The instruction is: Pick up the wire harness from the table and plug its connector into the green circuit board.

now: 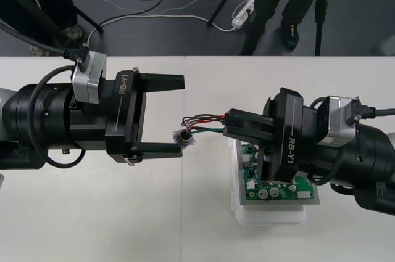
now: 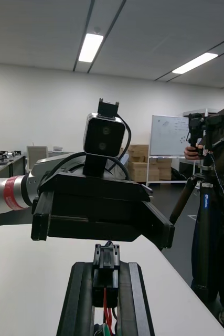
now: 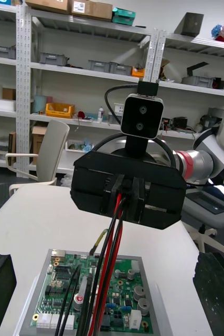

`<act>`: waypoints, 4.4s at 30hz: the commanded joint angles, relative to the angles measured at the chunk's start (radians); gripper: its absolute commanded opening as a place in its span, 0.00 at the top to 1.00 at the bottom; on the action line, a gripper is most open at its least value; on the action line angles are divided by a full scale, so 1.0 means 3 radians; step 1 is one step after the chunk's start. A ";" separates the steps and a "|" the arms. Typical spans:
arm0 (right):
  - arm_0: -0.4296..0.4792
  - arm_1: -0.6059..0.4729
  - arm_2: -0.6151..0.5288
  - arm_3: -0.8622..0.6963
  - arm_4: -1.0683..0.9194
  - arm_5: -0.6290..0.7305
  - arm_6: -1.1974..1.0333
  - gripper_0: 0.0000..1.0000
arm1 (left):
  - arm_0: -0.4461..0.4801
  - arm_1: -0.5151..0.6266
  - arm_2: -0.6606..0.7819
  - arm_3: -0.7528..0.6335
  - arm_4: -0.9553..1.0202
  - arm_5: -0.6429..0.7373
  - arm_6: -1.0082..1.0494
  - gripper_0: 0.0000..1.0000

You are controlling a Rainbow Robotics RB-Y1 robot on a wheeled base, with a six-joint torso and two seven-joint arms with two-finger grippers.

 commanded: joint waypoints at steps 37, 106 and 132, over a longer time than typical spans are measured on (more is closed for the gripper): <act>-0.0334 0.0199 0.0355 -0.0165 0.0234 0.0369 0.0095 1.00 | -0.0270 -0.0063 -0.0146 -0.0098 0.0091 -0.0115 -0.0227 0.00; -0.0314 0.0066 0.0345 -0.0165 0.0106 0.0466 0.0095 0.00 | -0.0259 -0.0006 -0.0069 -0.0078 0.0142 -0.0089 -0.0278 1.00; -0.0252 -0.0680 -0.0039 -0.0165 0.0218 0.0262 -0.0784 0.00 | -0.0101 0.0075 -0.0013 0.0950 0.0413 -0.0646 -0.1153 1.00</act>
